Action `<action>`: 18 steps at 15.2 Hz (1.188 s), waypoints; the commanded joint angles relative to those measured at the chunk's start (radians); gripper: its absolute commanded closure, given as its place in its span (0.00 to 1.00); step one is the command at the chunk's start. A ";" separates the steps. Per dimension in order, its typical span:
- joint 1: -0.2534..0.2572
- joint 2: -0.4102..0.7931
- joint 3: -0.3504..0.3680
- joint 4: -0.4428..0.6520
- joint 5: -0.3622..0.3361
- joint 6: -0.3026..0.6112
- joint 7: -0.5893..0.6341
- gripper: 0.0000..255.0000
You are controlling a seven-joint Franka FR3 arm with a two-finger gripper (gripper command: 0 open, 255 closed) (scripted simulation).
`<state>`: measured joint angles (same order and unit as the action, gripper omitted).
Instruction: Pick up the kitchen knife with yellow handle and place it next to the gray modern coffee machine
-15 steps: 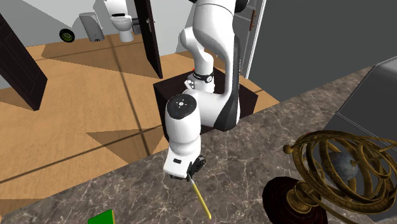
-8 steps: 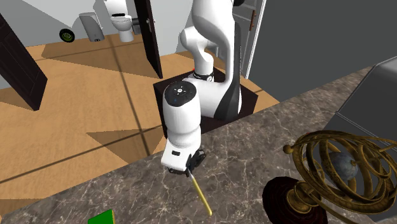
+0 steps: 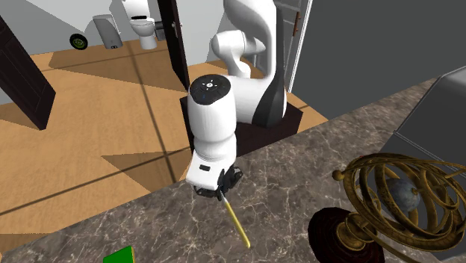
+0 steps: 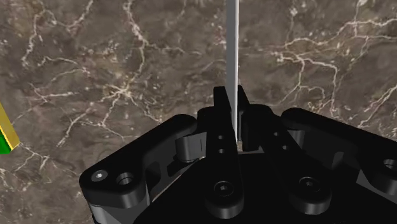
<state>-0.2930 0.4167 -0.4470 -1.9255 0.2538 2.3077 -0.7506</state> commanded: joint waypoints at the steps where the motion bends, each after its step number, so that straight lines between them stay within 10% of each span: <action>1: 0.004 -0.019 -0.007 0.003 -0.012 -0.021 0.006 1.00; 18: 0.029 -0.137 -0.041 0.086 -0.090 -0.208 0.058 1.00</action>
<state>-0.2646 0.2863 -0.4864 -1.8466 0.1685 2.1128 -0.6943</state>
